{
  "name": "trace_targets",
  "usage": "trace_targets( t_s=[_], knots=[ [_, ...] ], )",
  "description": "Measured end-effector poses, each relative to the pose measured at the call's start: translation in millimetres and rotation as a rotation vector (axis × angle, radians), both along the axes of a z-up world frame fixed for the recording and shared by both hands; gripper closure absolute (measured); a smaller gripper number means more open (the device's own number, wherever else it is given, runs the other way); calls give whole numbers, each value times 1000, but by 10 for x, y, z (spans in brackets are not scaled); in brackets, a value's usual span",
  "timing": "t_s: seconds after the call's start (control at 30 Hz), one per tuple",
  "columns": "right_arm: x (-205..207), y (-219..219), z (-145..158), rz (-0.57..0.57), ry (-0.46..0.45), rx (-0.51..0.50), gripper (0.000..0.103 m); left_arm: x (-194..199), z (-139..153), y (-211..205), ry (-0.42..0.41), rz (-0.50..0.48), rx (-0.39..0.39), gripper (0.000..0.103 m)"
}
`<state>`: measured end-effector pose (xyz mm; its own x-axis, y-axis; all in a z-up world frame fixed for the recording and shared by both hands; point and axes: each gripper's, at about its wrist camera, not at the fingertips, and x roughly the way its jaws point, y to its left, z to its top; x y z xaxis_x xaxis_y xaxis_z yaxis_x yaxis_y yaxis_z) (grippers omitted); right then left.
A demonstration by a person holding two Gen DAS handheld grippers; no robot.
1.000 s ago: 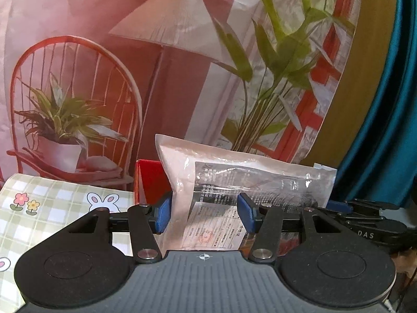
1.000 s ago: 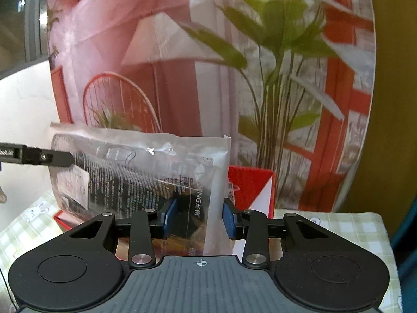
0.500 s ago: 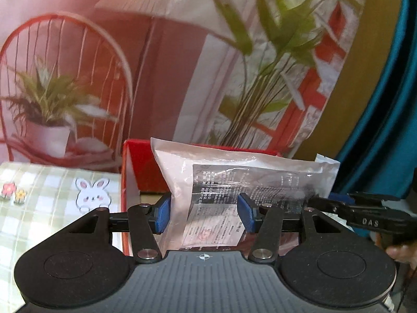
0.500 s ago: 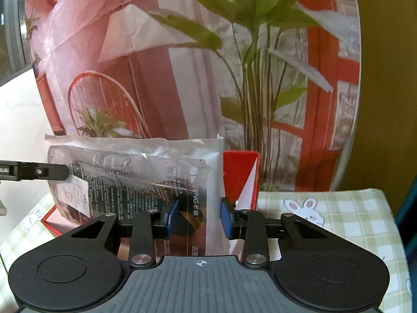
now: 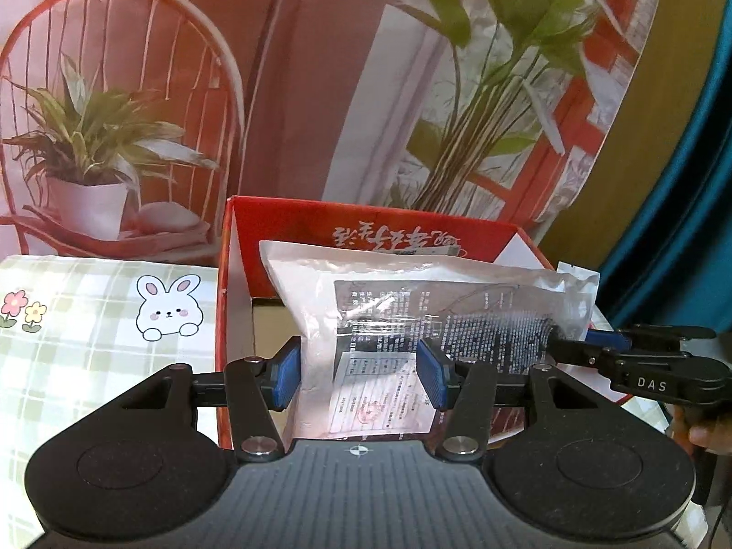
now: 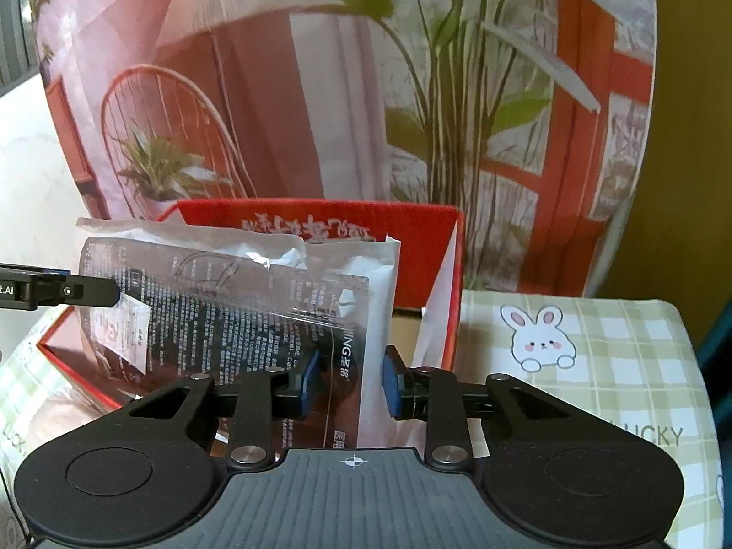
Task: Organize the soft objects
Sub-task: 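Lift the clear plastic bag with the left tool and carry it over the red box, then lower the bag into the red box and open the left tool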
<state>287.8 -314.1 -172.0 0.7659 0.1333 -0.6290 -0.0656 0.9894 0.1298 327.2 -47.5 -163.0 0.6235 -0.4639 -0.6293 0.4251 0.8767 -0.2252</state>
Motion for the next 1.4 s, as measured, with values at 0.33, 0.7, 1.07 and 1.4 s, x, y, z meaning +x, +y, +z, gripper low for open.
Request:
trace_targets(
  t_s=[0.33,0.7,1.07,1.4],
  knots=[
    [148,60,-30,3,60,-57,80,-64,228,154,-90,43,-39,52],
    [515,316,-115,50,131,-195,81,138,31,-118,-9,2,0,68],
    [817,407,-201,74,224,-273,76,371,-159,-218,71,4,39,68],
    [837,305,109,118,149,-207,95,496,-249,-350,124,-24,109,69]
  ],
)
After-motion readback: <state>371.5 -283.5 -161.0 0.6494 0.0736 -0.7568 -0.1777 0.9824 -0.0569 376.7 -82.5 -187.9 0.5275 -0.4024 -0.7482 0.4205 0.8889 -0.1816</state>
